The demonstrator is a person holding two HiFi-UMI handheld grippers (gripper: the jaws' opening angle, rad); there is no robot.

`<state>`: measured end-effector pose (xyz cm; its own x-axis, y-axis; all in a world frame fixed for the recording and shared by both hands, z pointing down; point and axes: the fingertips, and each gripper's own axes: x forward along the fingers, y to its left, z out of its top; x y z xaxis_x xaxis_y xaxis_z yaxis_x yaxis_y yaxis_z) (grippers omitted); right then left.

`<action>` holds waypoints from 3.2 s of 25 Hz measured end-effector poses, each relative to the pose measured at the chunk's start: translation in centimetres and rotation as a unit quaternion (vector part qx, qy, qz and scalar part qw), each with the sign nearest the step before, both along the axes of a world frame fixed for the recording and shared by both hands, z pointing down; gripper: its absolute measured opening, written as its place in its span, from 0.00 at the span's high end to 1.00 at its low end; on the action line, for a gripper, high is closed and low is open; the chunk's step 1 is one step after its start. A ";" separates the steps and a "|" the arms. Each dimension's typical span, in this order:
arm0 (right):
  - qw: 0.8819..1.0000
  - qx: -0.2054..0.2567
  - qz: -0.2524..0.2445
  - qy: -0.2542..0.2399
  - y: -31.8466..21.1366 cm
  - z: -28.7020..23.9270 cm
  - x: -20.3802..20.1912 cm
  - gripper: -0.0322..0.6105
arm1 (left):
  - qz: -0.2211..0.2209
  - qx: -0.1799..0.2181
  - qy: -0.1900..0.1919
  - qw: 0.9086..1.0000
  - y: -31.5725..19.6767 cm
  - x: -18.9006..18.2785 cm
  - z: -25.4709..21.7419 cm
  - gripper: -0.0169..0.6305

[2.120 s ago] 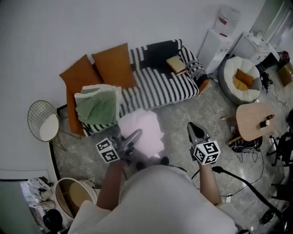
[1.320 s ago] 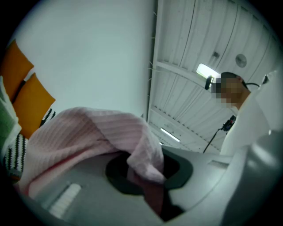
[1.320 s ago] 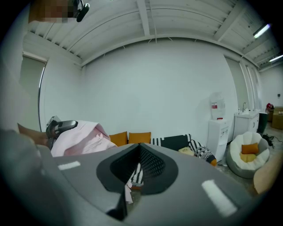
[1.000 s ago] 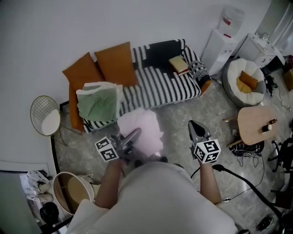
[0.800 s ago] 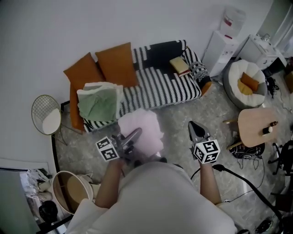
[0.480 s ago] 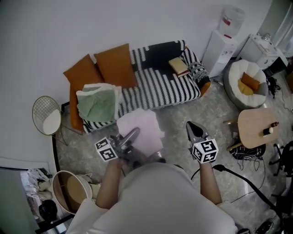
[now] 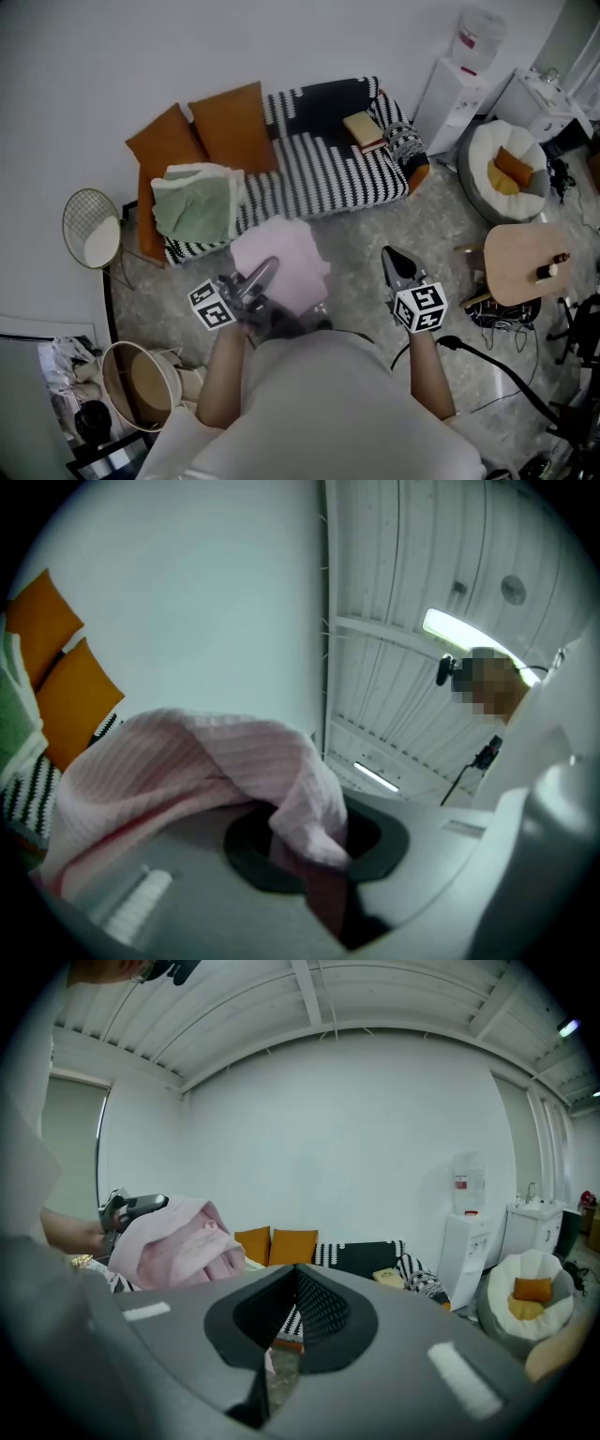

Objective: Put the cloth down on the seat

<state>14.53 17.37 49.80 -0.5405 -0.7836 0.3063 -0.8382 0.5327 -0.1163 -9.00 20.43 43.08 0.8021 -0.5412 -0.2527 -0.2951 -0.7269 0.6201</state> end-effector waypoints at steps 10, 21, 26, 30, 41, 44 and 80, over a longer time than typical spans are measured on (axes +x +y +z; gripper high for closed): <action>1.000 -0.017 0.002 0.007 -2.5 1.6 -0.7 0.95 | 0.001 -0.009 0.001 1.000 -2.8 -0.8 1.3 0.90; 0.999 -0.028 0.022 0.006 -8.9 2.0 -2.3 0.95 | 0.028 -0.018 0.005 0.999 -10.0 -2.2 2.0 0.90; 0.999 -0.034 0.028 0.008 -13.5 2.0 -3.8 0.95 | 0.042 -0.023 0.007 0.999 -15.0 -3.3 2.1 0.90; 0.999 -0.037 0.030 0.013 -16.9 1.9 -5.1 0.95 | 0.053 -0.023 0.004 0.998 -18.9 -4.2 1.9 0.90; 0.997 -0.043 0.054 0.016 -25.0 1.4 -8.5 0.95 | 0.094 -0.024 0.000 0.995 -27.7 -6.6 1.5 0.90; 0.997 -0.043 0.060 0.019 -26.8 1.4 -9.6 0.95 | 0.104 -0.026 -0.001 0.994 -29.7 -7.6 1.7 0.90; 0.996 -0.063 0.060 0.014 -38.1 3.6 -10.9 0.94 | 0.126 -0.048 -0.009 0.991 -40.6 -7.5 3.6 0.90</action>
